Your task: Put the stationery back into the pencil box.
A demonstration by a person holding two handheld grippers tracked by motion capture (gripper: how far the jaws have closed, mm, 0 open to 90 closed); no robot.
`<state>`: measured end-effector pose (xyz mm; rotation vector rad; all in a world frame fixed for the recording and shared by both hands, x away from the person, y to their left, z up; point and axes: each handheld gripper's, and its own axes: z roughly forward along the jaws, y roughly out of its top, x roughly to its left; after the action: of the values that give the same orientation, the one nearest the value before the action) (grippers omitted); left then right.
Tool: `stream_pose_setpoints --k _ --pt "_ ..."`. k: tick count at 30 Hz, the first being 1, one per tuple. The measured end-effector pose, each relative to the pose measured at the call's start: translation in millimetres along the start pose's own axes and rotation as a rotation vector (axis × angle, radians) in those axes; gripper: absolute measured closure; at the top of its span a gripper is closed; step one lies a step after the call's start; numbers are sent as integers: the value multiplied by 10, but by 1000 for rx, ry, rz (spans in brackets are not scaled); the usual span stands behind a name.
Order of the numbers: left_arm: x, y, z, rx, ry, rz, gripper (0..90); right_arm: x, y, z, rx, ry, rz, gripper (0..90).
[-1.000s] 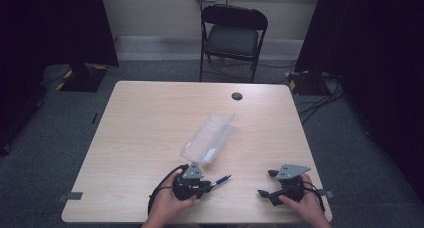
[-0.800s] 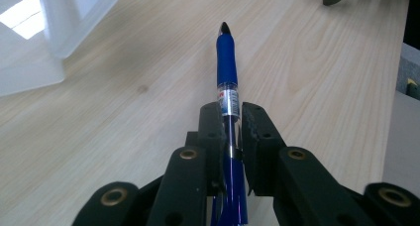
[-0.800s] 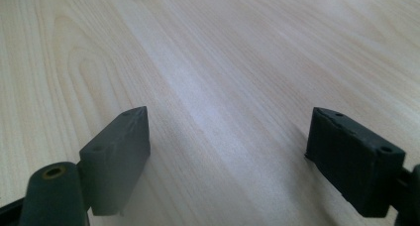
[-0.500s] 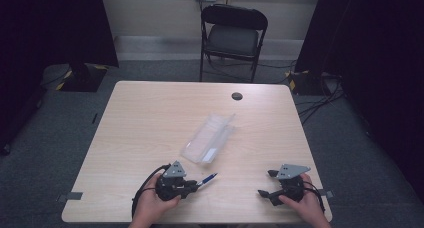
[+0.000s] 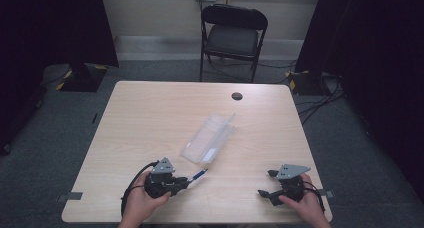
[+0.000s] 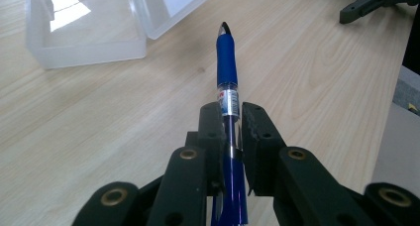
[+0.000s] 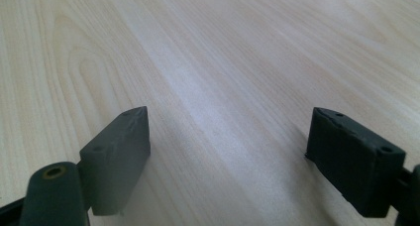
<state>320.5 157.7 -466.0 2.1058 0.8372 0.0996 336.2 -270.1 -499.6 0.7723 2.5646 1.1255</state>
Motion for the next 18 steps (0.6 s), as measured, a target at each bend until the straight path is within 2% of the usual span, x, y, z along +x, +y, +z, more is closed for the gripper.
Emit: stream_pose_setpoints --k 7,18 --pt "94 -31 -112 8 36 -8 799 0 0 0 0 0 -1 163" --pt "244 -76 -232 12 67 -33 799 0 0 0 0 0 -1 164"
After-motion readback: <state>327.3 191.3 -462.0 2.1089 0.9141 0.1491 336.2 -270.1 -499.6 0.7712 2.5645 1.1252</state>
